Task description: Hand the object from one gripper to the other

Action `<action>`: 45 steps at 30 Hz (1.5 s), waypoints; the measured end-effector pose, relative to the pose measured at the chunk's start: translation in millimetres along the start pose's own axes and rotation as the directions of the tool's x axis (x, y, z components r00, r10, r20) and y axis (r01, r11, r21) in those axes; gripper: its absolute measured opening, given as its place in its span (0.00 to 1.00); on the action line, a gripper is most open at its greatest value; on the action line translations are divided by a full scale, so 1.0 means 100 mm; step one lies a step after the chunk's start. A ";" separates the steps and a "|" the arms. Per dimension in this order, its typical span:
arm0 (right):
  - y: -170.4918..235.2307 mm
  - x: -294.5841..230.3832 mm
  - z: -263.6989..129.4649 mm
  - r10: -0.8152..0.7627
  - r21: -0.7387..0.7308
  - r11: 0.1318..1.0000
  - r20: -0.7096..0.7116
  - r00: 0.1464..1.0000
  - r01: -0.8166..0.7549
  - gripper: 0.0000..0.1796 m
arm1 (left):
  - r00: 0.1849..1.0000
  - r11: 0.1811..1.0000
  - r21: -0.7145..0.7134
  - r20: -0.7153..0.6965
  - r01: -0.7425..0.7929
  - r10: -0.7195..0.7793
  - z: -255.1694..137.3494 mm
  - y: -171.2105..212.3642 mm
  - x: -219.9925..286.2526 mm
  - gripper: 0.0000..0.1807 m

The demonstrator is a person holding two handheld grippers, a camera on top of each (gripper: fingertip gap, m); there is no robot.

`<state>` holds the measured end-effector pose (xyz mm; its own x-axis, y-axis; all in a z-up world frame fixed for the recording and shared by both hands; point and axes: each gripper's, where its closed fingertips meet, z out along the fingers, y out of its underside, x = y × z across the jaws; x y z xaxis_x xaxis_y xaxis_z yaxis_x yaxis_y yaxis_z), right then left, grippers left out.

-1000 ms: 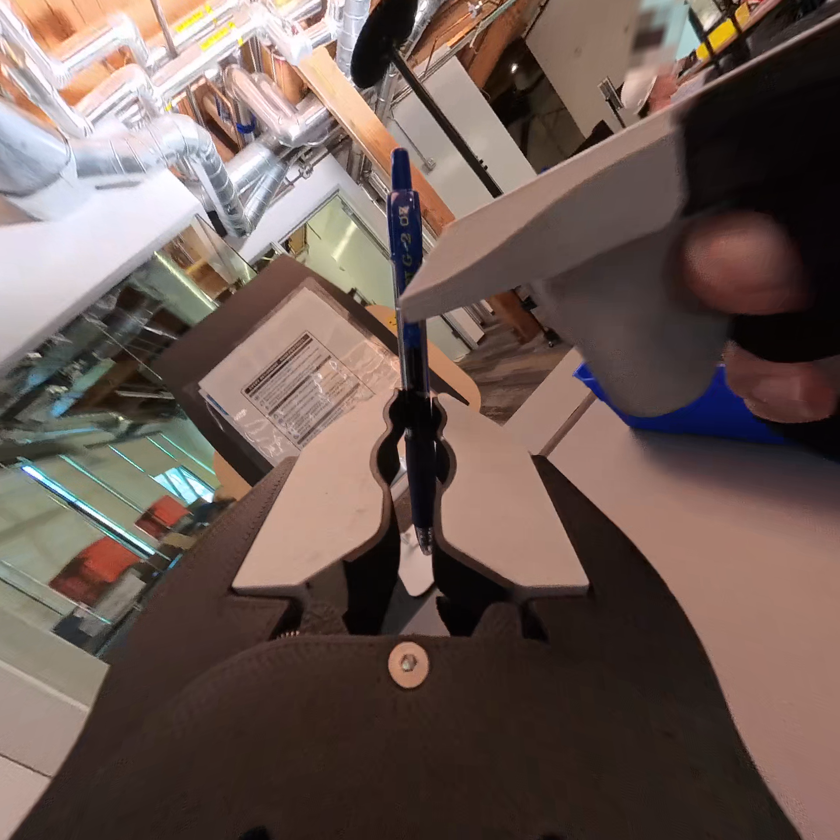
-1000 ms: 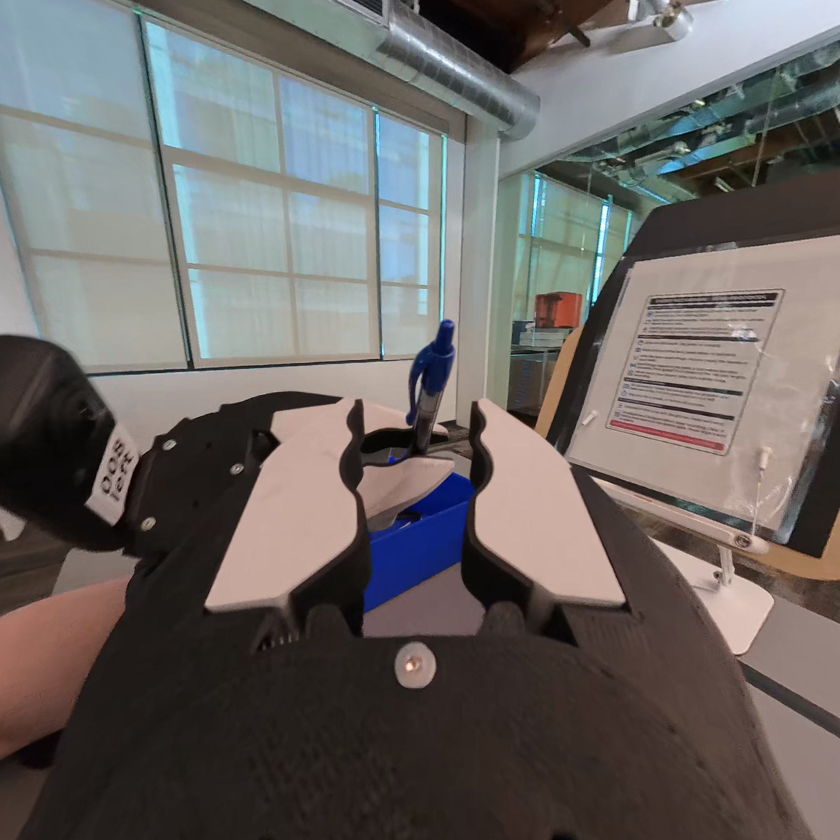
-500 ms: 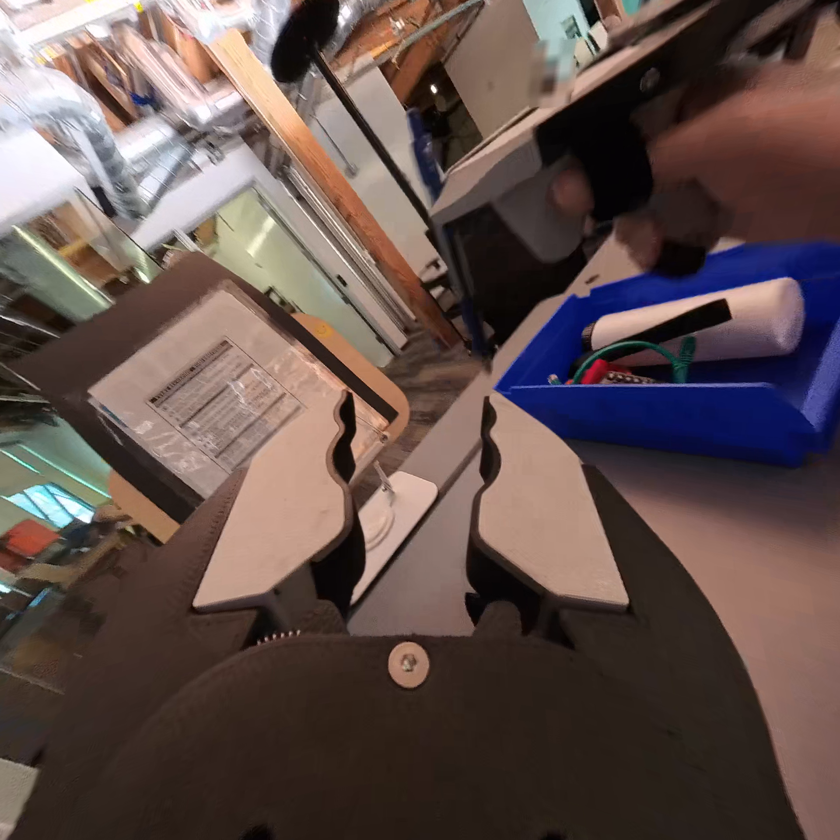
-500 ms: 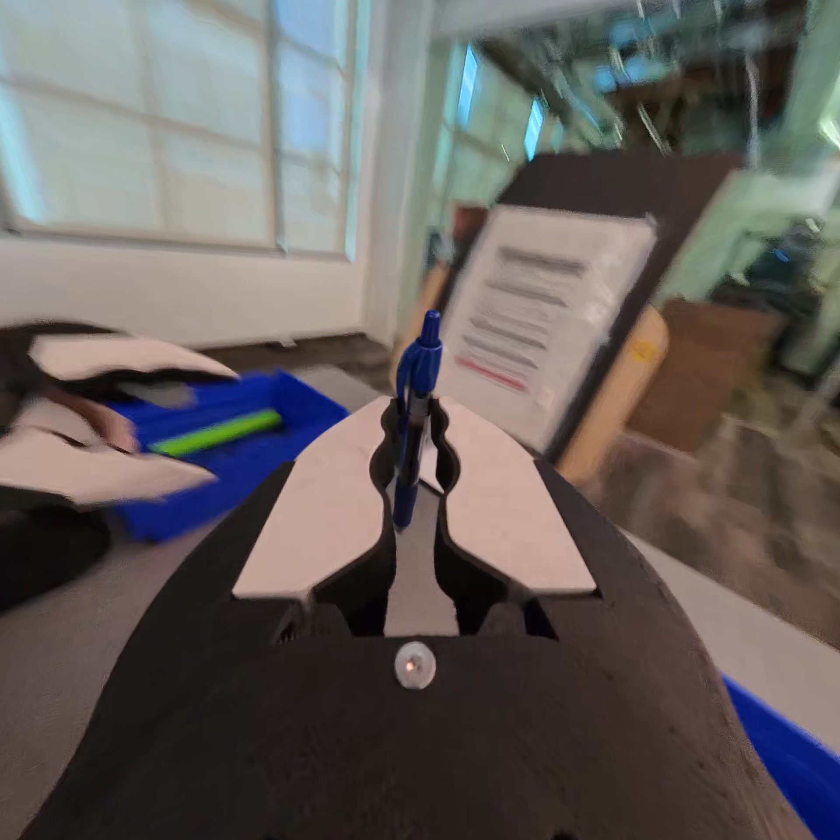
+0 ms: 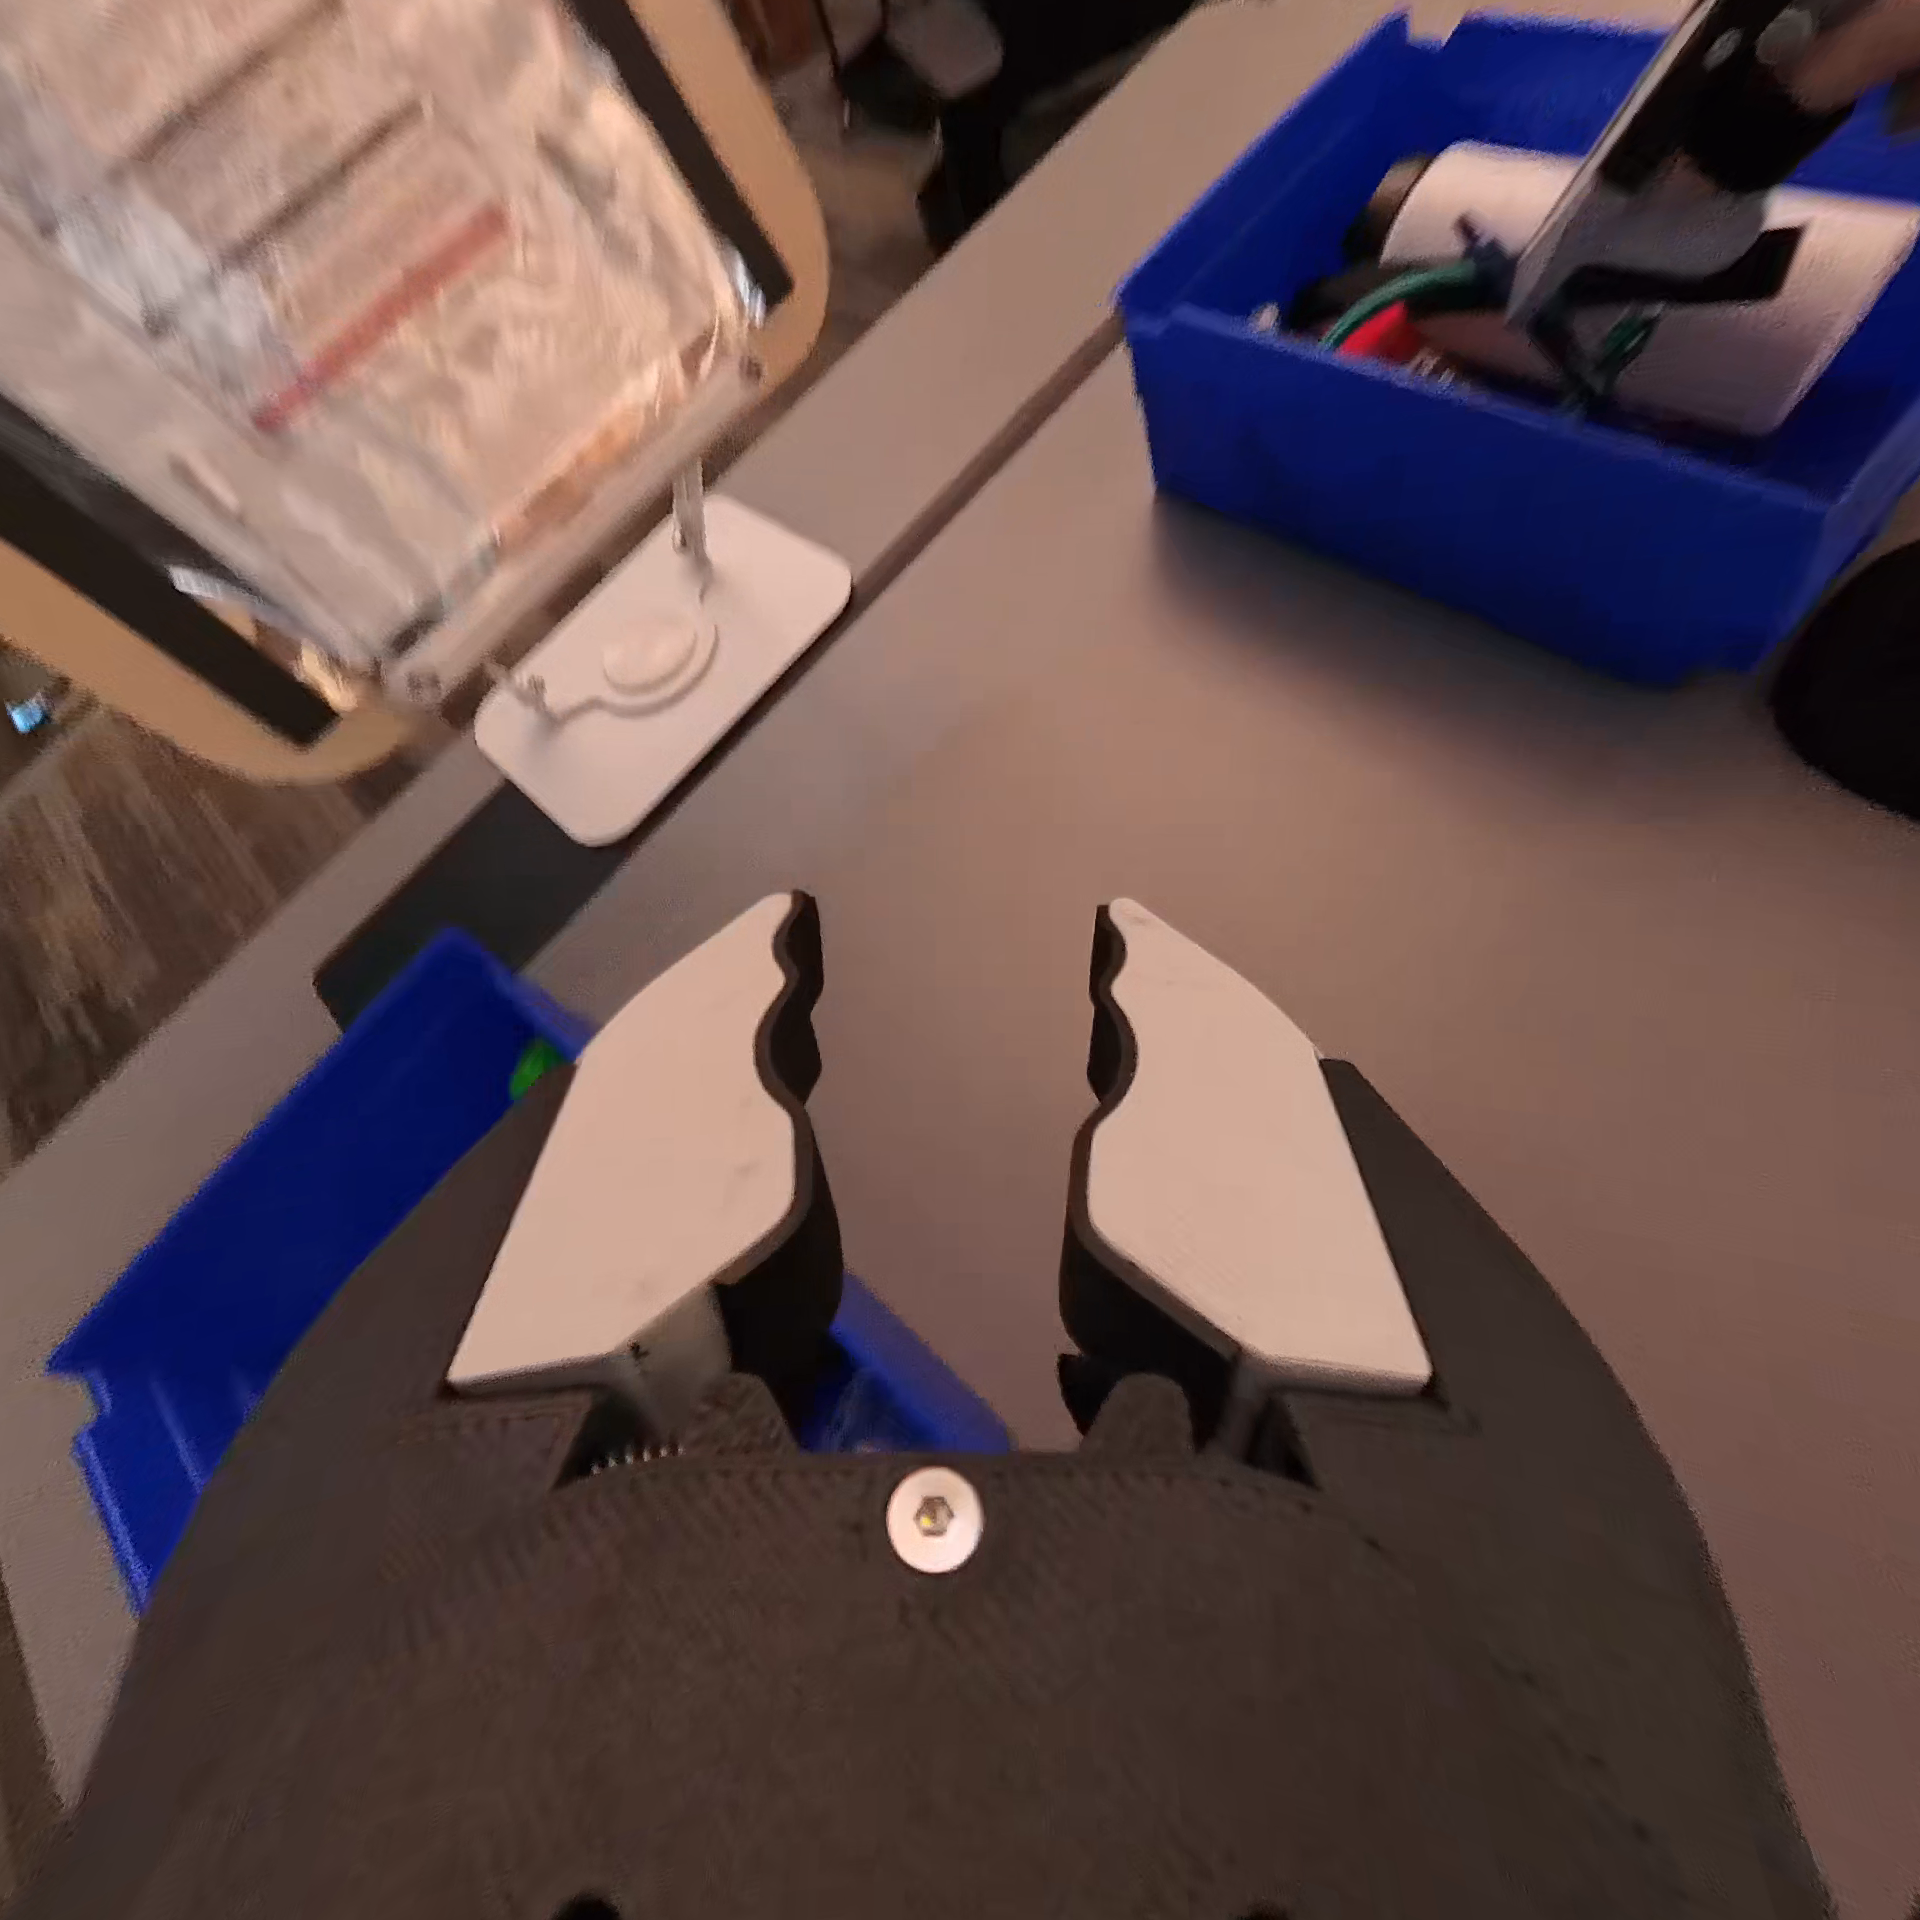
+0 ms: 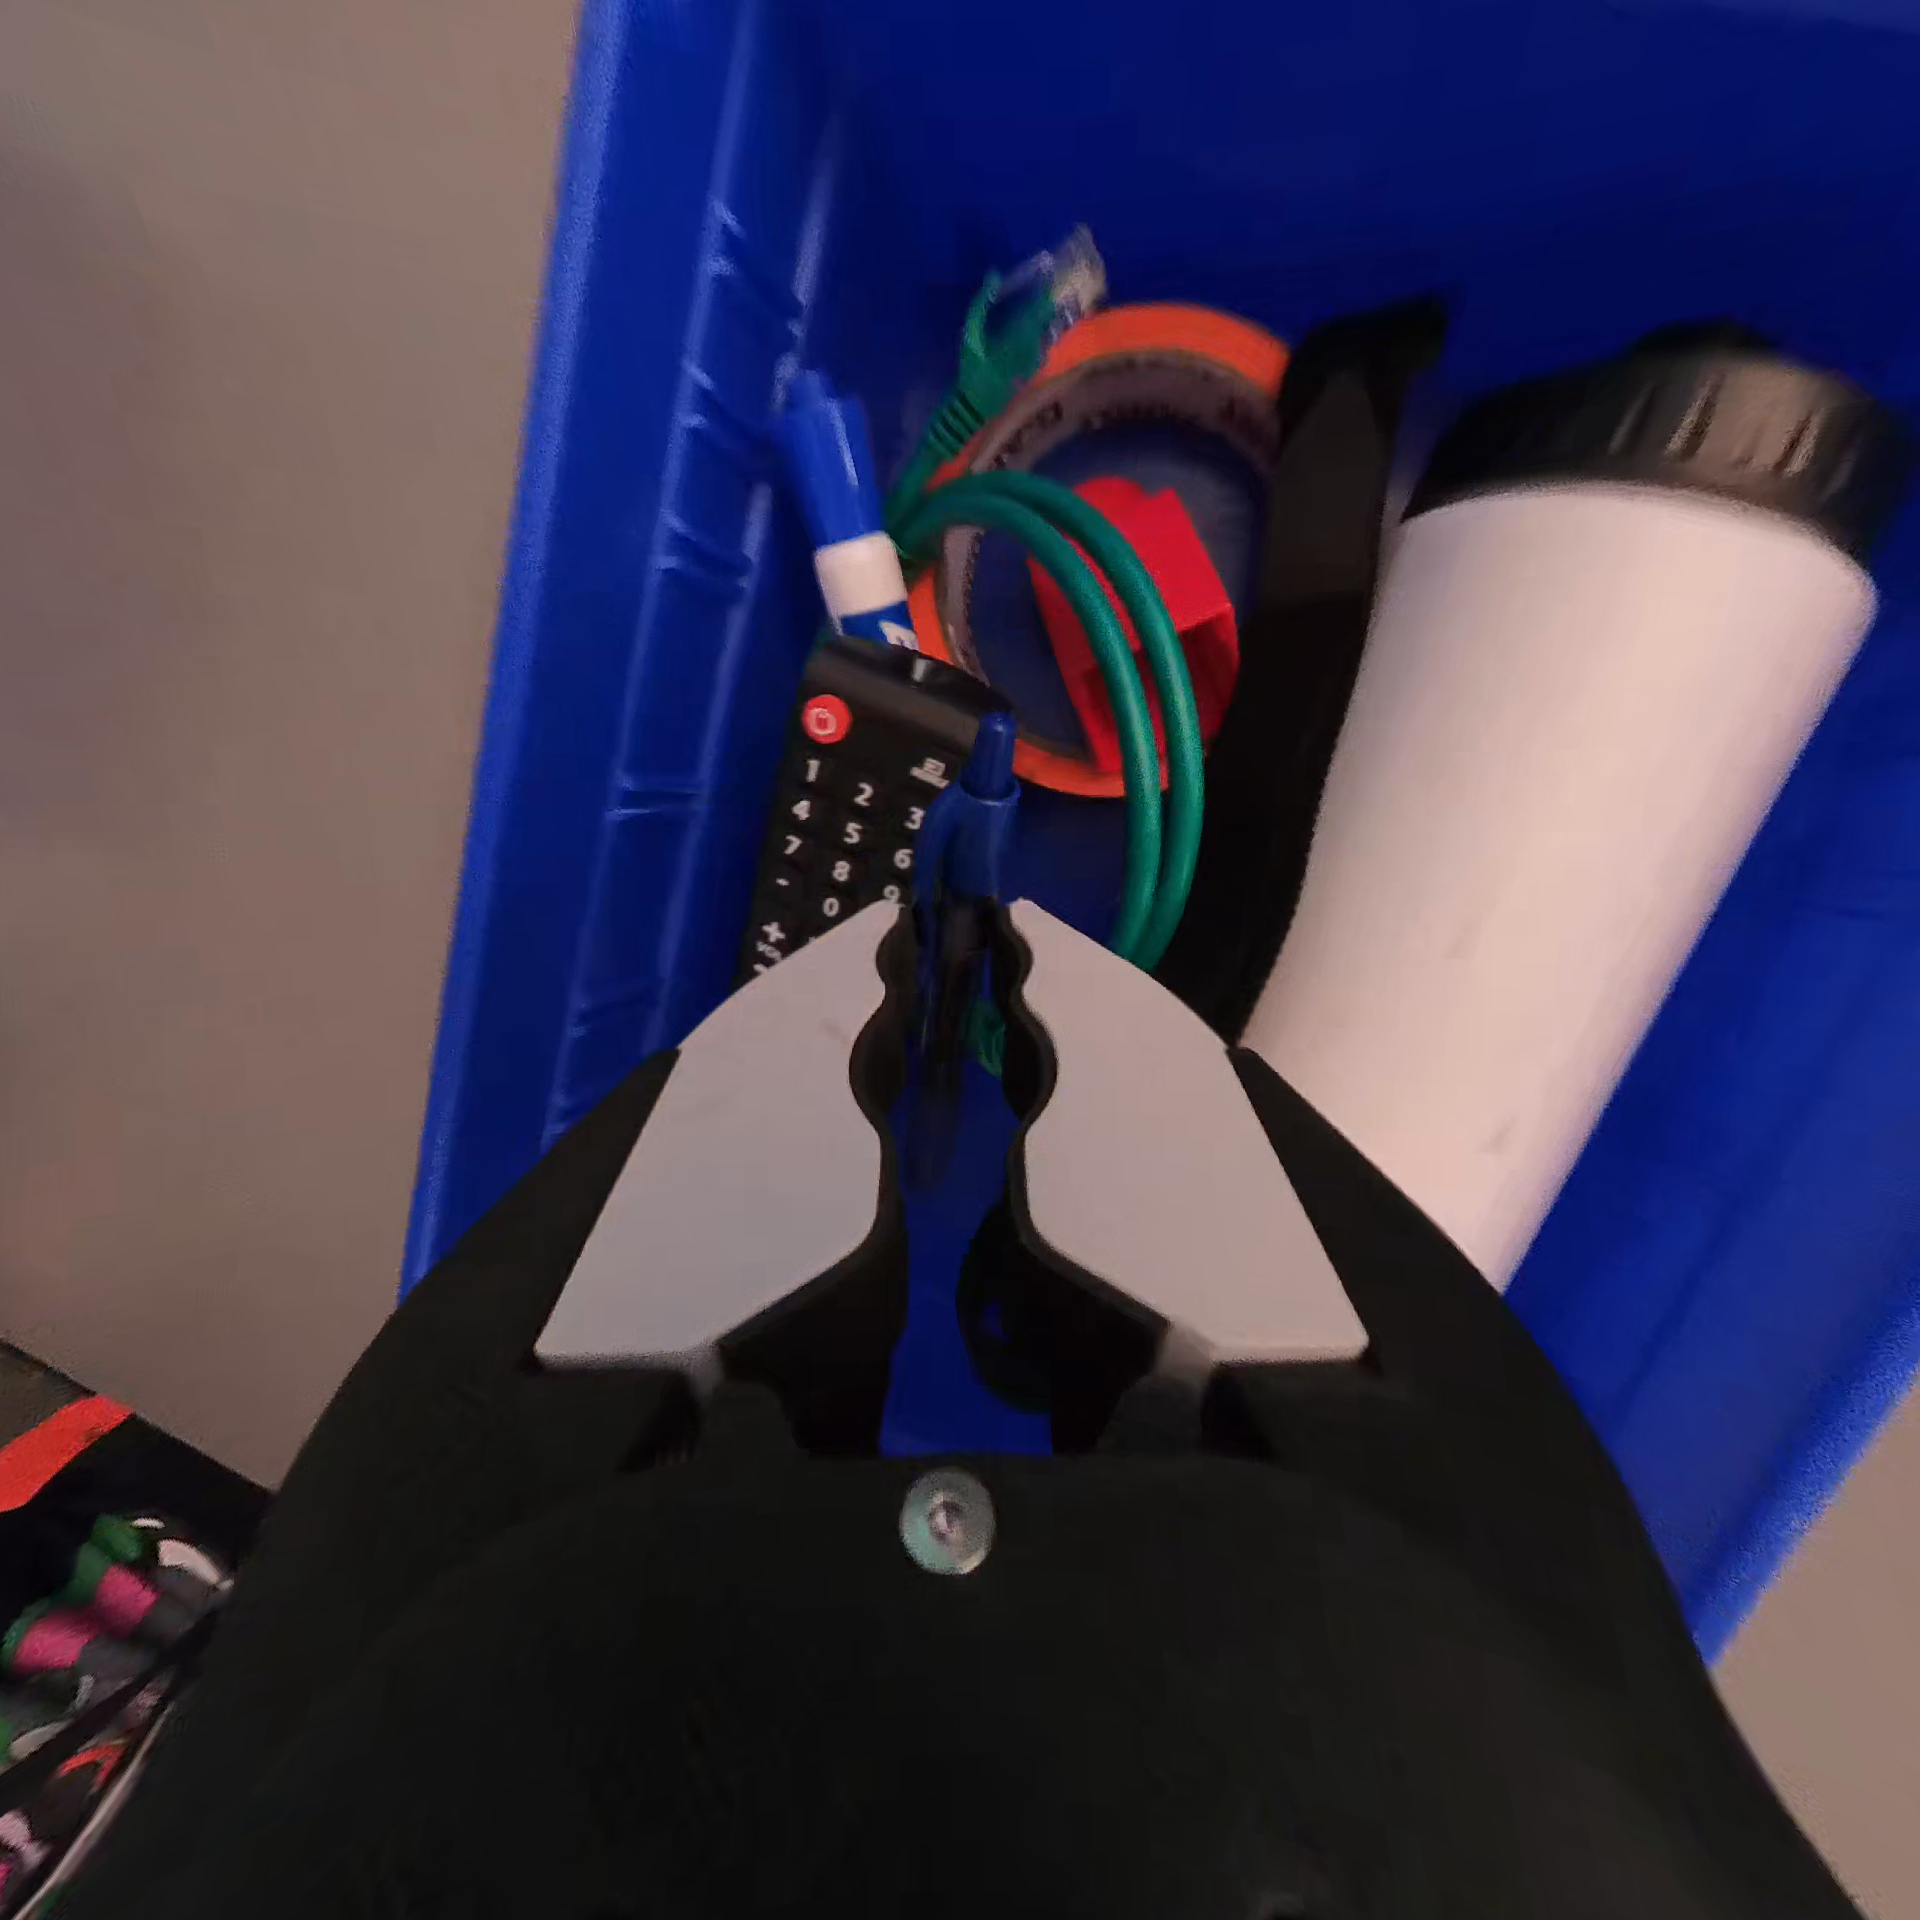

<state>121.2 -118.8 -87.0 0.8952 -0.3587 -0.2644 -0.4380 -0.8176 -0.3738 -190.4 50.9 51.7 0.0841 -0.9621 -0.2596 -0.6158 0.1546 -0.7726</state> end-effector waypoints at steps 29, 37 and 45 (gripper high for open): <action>-0.45 -0.33 -0.79 -0.210 0.349 0.900 -0.181 0.961 0.262 0.18 | 0.738 0.309 -0.707 0.441 0.636 -0.511 -0.24 2.79 -1.22 0.23; -0.42 -0.27 -0.71 -0.228 0.298 0.911 -0.213 0.950 0.286 0.18 | 0.731 0.242 -0.725 0.494 0.645 -0.471 -0.33 2.82 -1.16 0.19; -0.42 -0.27 -0.69 -0.245 0.286 0.908 -0.228 0.942 0.305 0.18 | 0.706 0.147 -0.756 0.497 0.638 -0.505 -0.34 2.95 -1.03 0.19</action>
<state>121.0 -105.4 -3.1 0.9697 -0.2403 0.0447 -0.1482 -0.7233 -0.6744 -407.1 187.6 -129.7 0.7597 -0.6452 -0.0806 -0.6292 -0.7607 0.1593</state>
